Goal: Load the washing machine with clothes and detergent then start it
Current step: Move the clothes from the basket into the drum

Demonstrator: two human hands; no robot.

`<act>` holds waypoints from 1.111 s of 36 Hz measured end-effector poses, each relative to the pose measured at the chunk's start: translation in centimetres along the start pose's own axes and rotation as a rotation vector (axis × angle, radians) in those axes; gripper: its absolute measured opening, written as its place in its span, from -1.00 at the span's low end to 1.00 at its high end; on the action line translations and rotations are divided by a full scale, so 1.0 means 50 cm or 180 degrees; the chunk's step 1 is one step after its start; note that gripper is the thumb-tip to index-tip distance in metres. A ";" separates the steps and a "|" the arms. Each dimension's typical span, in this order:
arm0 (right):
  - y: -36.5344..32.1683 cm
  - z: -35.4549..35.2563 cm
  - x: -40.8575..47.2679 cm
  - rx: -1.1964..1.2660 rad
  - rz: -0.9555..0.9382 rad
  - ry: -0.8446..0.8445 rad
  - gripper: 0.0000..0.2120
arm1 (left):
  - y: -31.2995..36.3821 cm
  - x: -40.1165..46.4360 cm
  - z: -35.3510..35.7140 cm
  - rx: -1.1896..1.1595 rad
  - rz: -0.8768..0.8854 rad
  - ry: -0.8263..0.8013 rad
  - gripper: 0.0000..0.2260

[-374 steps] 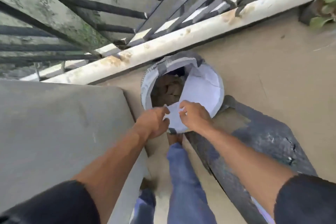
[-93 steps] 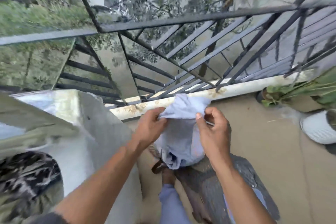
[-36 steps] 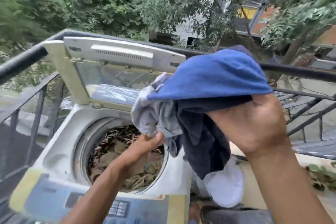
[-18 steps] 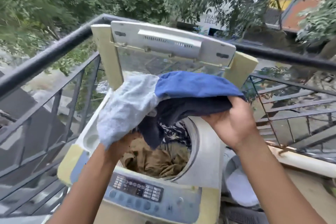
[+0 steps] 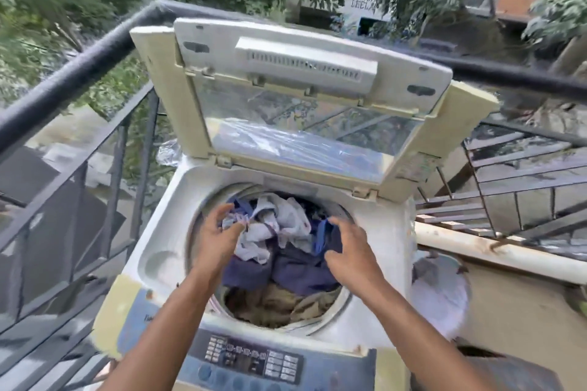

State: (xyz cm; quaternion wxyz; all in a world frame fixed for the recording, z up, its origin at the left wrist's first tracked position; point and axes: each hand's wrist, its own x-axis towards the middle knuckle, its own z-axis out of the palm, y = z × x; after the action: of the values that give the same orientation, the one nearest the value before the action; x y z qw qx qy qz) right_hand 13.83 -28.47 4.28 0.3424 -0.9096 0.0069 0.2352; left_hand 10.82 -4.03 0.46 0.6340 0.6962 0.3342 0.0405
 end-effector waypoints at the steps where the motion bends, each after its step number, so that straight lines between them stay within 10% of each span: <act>1: 0.003 0.012 0.003 -0.0230 -0.0167 -0.0030 -0.43 | -0.007 0.008 0.003 0.0273 0.0216 0.0051 -0.71; 5: 0.018 0.073 0.029 -0.0689 -0.0537 -0.0521 -0.60 | -0.060 0.039 0.009 0.1865 0.0642 -0.0249 -0.82; 12: 0.039 0.170 0.127 -0.1648 -0.0351 -0.1103 -0.34 | -0.178 0.112 0.051 0.3771 0.0503 -0.1882 -0.11; 40: 0.111 0.207 0.353 -0.1377 0.0551 -0.1670 -0.28 | -0.138 0.270 0.170 0.3832 -0.0327 -0.2418 -0.33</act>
State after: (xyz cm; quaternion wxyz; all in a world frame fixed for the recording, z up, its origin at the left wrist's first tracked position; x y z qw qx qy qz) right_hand 24.18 -23.59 -13.56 0.1107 -0.8657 -0.0543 0.4852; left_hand 22.48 -4.49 -12.42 0.2132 0.8748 0.0870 -0.4262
